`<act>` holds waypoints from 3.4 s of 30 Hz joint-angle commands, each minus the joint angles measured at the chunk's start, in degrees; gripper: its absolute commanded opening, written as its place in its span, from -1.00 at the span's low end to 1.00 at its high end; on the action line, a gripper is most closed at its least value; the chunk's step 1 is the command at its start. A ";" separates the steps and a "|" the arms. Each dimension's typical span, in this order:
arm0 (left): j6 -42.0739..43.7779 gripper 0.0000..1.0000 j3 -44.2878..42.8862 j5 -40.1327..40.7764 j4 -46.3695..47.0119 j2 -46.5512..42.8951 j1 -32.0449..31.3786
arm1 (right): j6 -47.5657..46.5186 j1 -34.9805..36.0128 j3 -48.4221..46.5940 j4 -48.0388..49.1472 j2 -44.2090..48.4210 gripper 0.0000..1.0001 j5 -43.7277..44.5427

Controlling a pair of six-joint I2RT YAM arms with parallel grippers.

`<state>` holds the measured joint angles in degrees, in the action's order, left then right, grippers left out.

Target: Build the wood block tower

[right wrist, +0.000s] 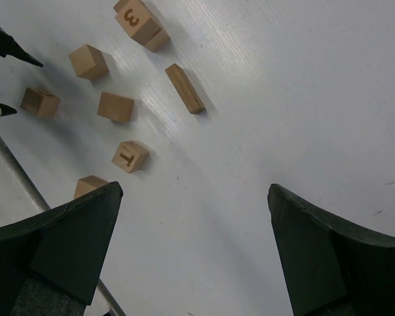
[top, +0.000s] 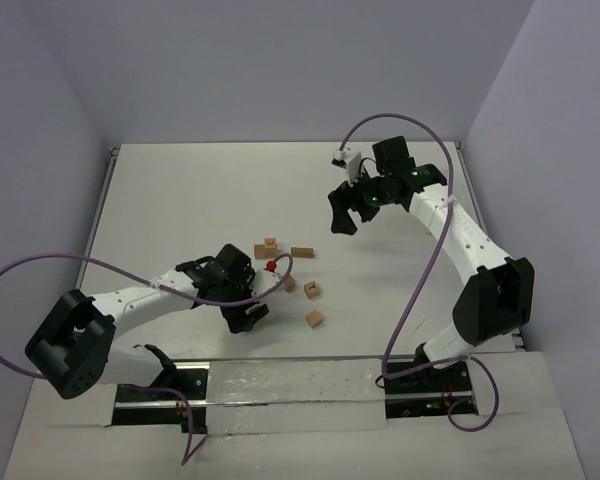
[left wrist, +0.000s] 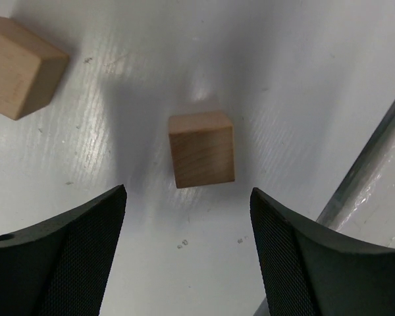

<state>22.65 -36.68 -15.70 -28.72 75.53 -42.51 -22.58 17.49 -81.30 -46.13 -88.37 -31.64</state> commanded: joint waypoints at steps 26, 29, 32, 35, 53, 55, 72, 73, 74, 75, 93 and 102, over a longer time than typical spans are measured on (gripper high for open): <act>-2.48 -0.23 -5.02 1.94 3.10 1.37 -3.10 | -1.41 -0.83 0.26 1.30 -1.85 0.99 -1.10; 0.52 -0.37 -4.57 0.69 2.14 -1.82 -3.13 | -1.38 -0.88 0.41 1.30 -1.72 0.99 -1.35; 9.42 -0.62 -7.03 -8.36 -6.36 -5.73 -1.40 | -1.34 -0.88 0.83 1.07 -1.50 0.99 -2.38; 18.76 -0.82 -10.86 -13.63 -12.23 -8.02 2.60 | -1.66 -0.89 1.47 0.87 -1.28 0.99 -2.89; 41.87 -0.89 -40.36 -12.09 -26.14 16.49 19.37 | -2.54 -1.58 -0.05 -0.38 -3.72 0.99 -4.37; 42.83 -0.87 -43.14 -11.87 -26.31 19.89 19.46 | -2.88 -1.65 -0.25 -0.63 -3.99 0.99 -4.31; 46.11 -0.70 -46.74 -14.92 -23.28 27.88 18.98 | -3.78 -2.99 -2.34 -2.87 -6.00 0.99 -5.01; 45.90 -0.68 -46.66 -14.69 -23.16 28.11 18.89 | -3.91 -3.11 -2.56 -3.04 -6.15 0.99 -5.14; 45.76 -0.67 -46.64 -14.62 -22.96 28.30 18.87 | -3.96 -3.16 -2.70 -3.21 -6.20 0.99 -5.19; 45.54 -0.65 -46.70 -14.43 -22.65 28.52 18.71 | -4.02 -3.19 -2.85 -3.36 -6.20 0.99 -5.22; 43.57 -0.52 -48.39 -12.54 -20.60 32.81 17.48 | -4.31 -3.78 -3.27 -3.95 -6.55 0.99 -5.54; 42.74 -0.48 -49.72 -12.07 -20.68 34.26 17.02 | -4.40 -3.86 -3.08 -3.97 -6.72 0.99 -5.72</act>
<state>65.40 -83.29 -27.18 -50.33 108.91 -25.06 -26.48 14.20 -81.89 -49.32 -94.96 -36.29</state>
